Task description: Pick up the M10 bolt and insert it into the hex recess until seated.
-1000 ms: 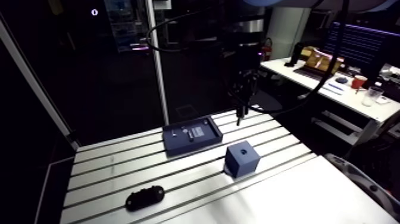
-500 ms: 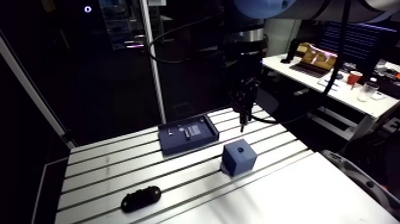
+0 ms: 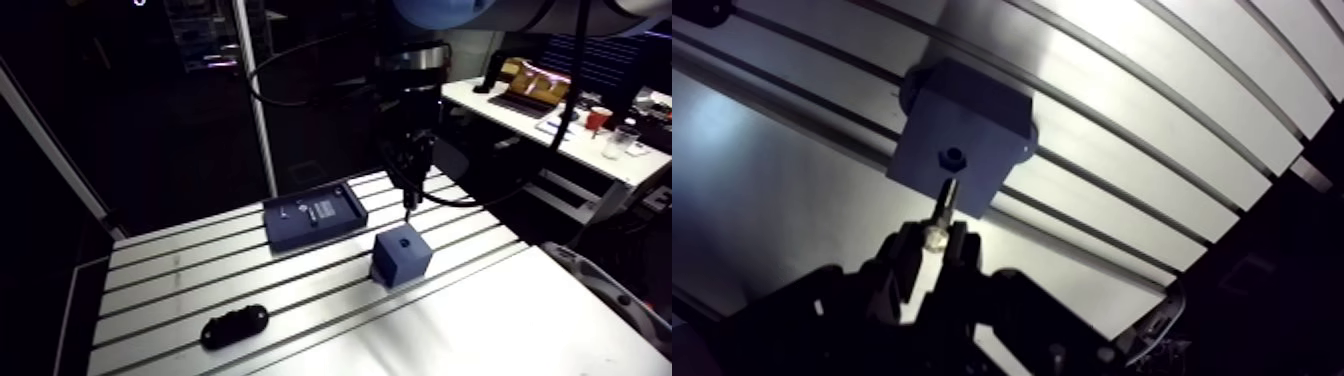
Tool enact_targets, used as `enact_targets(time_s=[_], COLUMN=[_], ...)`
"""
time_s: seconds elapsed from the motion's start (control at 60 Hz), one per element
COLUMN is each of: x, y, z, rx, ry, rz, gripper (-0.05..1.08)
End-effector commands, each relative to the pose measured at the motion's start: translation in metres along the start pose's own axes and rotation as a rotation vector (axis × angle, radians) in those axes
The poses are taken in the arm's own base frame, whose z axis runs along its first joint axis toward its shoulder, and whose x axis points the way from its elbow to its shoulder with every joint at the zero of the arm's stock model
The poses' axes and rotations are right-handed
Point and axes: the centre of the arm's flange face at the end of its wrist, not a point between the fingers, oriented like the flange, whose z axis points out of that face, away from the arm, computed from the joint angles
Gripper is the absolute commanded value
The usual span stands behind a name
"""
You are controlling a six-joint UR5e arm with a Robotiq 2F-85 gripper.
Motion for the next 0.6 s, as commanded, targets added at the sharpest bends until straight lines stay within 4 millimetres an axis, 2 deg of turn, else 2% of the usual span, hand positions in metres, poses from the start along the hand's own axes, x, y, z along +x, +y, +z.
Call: enact_targets(time_s=[0.017, 0.6], x=[0.000, -0.003], y=[0.003, 0.001], z=[0.007, 0.020], rx=[0.014, 0.027], ry=[-0.009, -0.020], rz=[-0.002, -0.020], gripper=[0.84, 0.84])
